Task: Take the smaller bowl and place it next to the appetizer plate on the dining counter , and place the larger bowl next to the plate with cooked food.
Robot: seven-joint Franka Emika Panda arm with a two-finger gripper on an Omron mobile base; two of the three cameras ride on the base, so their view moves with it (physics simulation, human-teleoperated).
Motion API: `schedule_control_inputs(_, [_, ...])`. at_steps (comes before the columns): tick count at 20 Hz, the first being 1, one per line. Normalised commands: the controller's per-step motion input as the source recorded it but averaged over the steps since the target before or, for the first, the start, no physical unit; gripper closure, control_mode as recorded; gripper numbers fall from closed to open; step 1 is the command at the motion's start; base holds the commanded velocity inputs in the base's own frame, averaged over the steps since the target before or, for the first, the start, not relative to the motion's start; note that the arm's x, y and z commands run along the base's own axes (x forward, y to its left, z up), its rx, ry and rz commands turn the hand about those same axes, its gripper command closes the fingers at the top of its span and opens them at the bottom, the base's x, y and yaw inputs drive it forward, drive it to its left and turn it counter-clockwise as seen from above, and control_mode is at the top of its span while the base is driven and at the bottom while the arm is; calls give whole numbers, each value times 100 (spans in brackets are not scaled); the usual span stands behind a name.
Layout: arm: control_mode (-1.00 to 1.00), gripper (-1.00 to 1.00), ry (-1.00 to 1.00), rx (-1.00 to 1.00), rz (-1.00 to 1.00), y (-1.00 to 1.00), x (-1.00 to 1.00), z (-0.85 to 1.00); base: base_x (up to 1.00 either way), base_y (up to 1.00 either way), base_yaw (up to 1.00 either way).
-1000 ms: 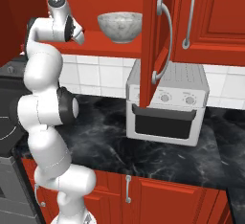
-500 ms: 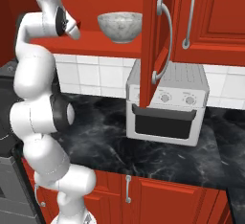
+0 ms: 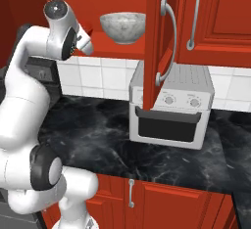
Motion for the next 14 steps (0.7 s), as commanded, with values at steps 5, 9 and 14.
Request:
schedule_control_inputs(5, [-100,100,14,0,9,-30,-100,8,0,0,0])
schedule_control_inputs(9, [-100,100,14,-1,3,-29,-100,-1,0,0,0])
schedule_control_inputs(14, [-100,100,1,1,0,-21,-100,-21,0,0,0])
